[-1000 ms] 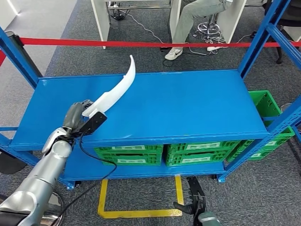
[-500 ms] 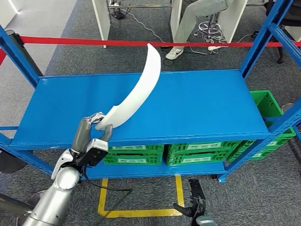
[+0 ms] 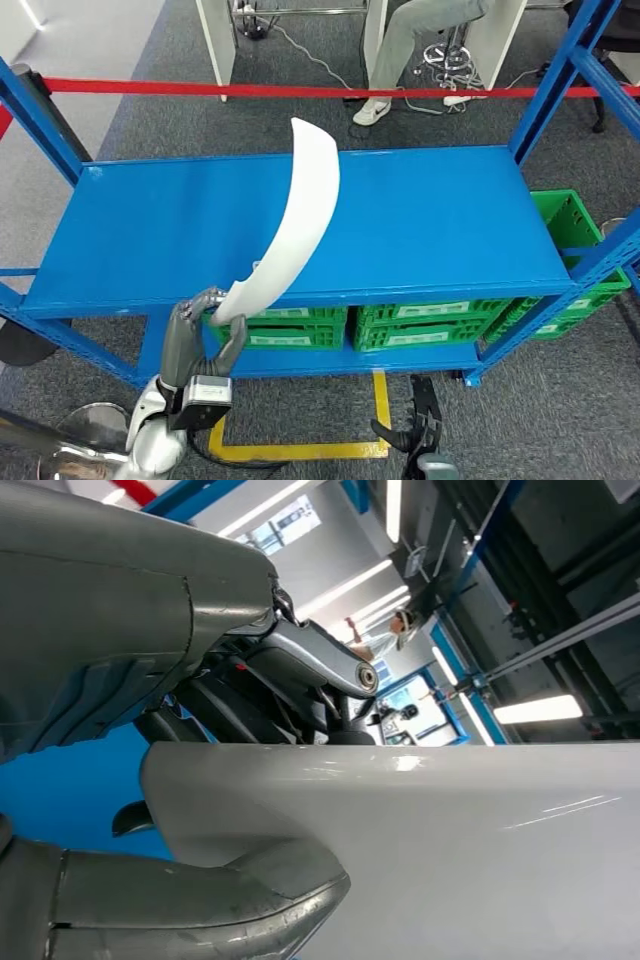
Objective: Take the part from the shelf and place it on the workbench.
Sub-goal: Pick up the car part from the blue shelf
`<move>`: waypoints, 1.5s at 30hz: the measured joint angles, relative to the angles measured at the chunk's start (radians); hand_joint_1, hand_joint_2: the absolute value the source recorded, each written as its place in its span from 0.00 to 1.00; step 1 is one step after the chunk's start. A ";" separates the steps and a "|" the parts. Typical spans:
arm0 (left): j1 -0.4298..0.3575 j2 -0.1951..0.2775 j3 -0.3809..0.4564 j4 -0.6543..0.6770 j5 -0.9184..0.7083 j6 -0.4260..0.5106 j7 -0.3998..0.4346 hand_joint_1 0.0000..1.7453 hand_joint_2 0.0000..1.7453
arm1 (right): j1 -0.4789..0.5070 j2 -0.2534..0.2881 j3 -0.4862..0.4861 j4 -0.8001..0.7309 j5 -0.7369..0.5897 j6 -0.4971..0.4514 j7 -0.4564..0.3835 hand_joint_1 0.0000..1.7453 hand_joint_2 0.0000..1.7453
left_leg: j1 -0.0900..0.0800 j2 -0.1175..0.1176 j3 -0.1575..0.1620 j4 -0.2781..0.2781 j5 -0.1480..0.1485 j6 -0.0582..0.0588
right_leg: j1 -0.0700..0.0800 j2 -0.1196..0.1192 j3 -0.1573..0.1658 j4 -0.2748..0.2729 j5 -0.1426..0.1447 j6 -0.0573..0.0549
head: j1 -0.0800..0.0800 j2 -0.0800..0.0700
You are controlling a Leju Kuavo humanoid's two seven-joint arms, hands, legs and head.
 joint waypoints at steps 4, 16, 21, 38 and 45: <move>0.018 -0.011 -0.012 0.001 0.021 -0.027 -0.024 1.00 1.00 | -0.063 0.002 -0.038 -0.003 -0.072 -0.040 -0.032 0.00 1.00 | 0.005 0.000 -0.022 0.052 -0.050 -0.023 | -0.005 -0.001 -0.014 -0.008 0.013 -0.024 | -0.003 0.000; 0.023 -0.045 -0.029 0.027 0.010 -0.087 -0.032 1.00 1.00 | -0.208 0.004 -0.084 -0.010 -0.135 -0.133 -0.142 0.00 1.00 | 0.016 0.000 0.076 -0.021 -0.055 -0.024 | -0.005 -0.007 -0.082 -0.016 0.097 0.000 | -0.004 0.000; 0.017 -0.055 -0.031 0.039 0.008 -0.104 -0.034 1.00 1.00 | -0.226 0.005 -0.085 -0.010 -0.144 -0.152 -0.151 0.00 1.00 | 0.016 0.004 0.029 -0.032 0.003 0.006 | -0.008 -0.005 -0.140 0.114 -0.035 0.017 | 0.000 0.000; 0.210 -0.037 0.089 -0.085 -0.039 0.043 -0.020 1.00 1.00 | 0.208 -0.060 -0.027 -0.010 -0.049 0.120 -0.521 0.00 1.00 | 0.013 -0.008 -0.113 0.155 -0.080 -0.042 | -0.004 -0.008 0.061 -0.062 -0.017 -0.033 | -0.003 0.000; 0.222 -0.038 0.107 -0.111 -0.047 0.032 -0.019 1.00 1.00 | 0.225 -0.062 -0.026 -0.008 -0.043 0.127 -0.539 0.00 1.00 | 0.034 -0.008 0.079 0.031 -0.048 -0.056 | -0.004 -0.013 -0.043 -0.028 0.049 -0.011 | -0.005 0.000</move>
